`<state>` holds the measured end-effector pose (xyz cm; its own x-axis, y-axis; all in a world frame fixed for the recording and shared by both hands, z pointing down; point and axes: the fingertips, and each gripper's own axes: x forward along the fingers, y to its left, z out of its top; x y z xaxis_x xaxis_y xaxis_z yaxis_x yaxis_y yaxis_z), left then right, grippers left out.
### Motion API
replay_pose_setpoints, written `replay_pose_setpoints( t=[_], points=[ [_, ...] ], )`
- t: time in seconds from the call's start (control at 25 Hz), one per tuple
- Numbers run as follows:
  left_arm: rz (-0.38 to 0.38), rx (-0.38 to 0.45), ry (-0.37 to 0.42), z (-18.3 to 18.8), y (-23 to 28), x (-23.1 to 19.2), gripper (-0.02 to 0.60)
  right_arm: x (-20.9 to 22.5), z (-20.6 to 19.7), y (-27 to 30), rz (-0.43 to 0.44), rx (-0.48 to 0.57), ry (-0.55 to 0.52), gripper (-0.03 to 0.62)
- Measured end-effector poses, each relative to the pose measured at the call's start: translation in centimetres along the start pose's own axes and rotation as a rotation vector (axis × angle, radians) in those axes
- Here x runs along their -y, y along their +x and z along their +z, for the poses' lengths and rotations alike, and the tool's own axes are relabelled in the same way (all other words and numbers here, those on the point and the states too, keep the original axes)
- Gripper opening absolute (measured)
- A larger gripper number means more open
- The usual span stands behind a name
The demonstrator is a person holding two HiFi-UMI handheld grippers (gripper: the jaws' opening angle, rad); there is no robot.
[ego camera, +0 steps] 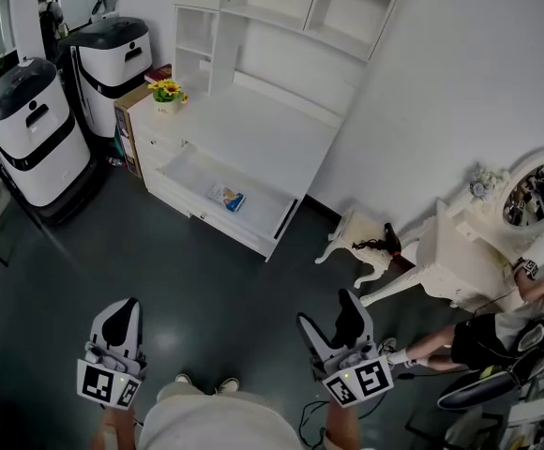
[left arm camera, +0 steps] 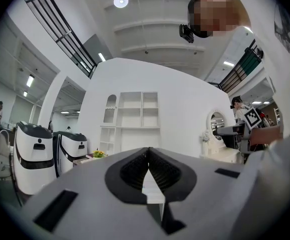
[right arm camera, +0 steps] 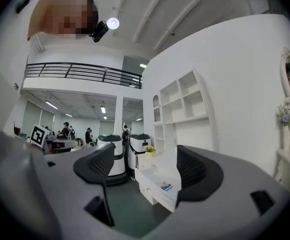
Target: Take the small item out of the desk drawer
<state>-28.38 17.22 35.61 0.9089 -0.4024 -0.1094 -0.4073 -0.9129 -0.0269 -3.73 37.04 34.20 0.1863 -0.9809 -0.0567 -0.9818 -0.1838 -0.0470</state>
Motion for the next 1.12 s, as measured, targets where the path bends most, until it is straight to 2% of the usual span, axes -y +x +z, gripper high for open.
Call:
replay_pose_setpoints(
  t=[0.16,0.52,0.68,0.84,1.0,1.12],
  points=[
    [-0.011,-0.017,-0.003,-0.9,0.5,1.7,0.014,1.4,-1.4,-1.0,0.010,-0.021,0.026,0.455],
    [-0.019,-0.031,0.018,-1.0,2.4,2.7,0.014,3.4,-3.4,-0.7,0.012,-0.073,0.072,0.463],
    [0.002,-0.064,-0.021,-3.0,3.2,1.6,0.014,2.6,-4.8,1.6,0.072,-0.133,0.042,0.463],
    [-0.004,-0.083,-0.051,-5.2,5.7,0.4,0.014,3.2,-6.0,4.7,0.091,-0.168,0.041,0.462],
    [-0.023,-0.082,-0.091,-7.0,10.7,-2.5,0.015,4.7,-6.6,9.4,0.080,-0.199,0.019,0.462],
    [-0.052,-0.056,-0.084,-6.9,15.9,-5.6,0.014,6.4,-7.0,14.7,0.068,-0.221,0.027,0.462]
  ],
)
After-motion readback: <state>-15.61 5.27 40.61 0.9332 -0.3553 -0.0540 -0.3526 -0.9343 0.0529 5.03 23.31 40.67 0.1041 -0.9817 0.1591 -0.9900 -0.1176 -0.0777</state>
